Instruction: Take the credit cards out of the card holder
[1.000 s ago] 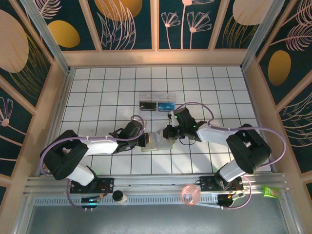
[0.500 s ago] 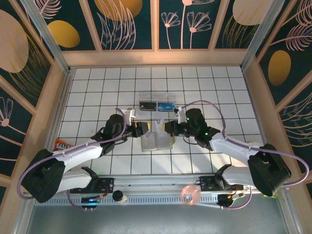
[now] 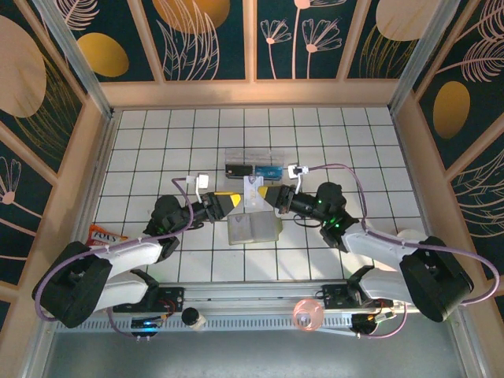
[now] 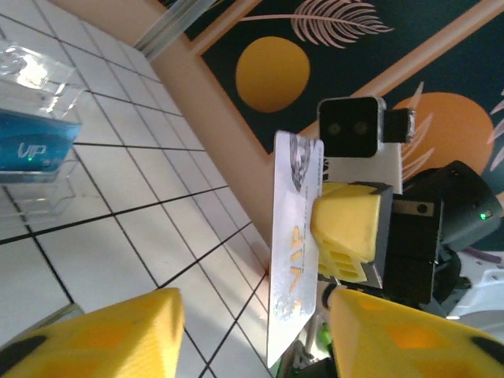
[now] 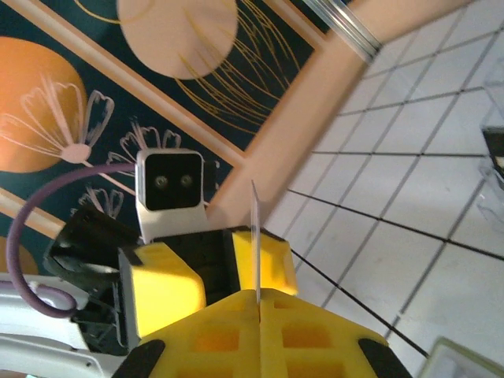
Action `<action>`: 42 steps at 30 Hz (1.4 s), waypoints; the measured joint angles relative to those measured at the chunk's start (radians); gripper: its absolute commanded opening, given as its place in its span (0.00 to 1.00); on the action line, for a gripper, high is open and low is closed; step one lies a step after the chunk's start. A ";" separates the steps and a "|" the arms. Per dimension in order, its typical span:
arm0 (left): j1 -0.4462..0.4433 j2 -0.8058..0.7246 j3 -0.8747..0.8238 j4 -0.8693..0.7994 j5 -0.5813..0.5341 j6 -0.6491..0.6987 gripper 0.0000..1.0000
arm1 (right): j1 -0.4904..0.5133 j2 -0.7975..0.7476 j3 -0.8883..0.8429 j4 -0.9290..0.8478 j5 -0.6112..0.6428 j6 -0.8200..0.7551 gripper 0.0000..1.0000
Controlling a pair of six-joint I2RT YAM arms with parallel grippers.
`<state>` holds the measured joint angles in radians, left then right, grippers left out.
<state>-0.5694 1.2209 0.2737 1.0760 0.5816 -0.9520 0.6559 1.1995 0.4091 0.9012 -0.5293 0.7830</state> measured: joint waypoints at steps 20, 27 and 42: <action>0.000 0.018 -0.001 0.087 0.047 -0.061 0.20 | 0.058 0.152 0.021 0.224 0.016 0.115 0.00; 0.001 0.018 -0.001 0.086 0.046 -0.072 0.02 | 0.065 0.165 0.028 0.224 0.031 0.114 0.00; -0.108 -0.034 0.267 -0.459 -0.038 0.254 0.00 | -0.073 -0.299 0.026 -0.380 0.166 -0.099 0.25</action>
<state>-0.6773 1.1866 0.5404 0.6167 0.5434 -0.6979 0.5827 0.9009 0.4355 0.5213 -0.3637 0.6838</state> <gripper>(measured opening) 0.046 0.248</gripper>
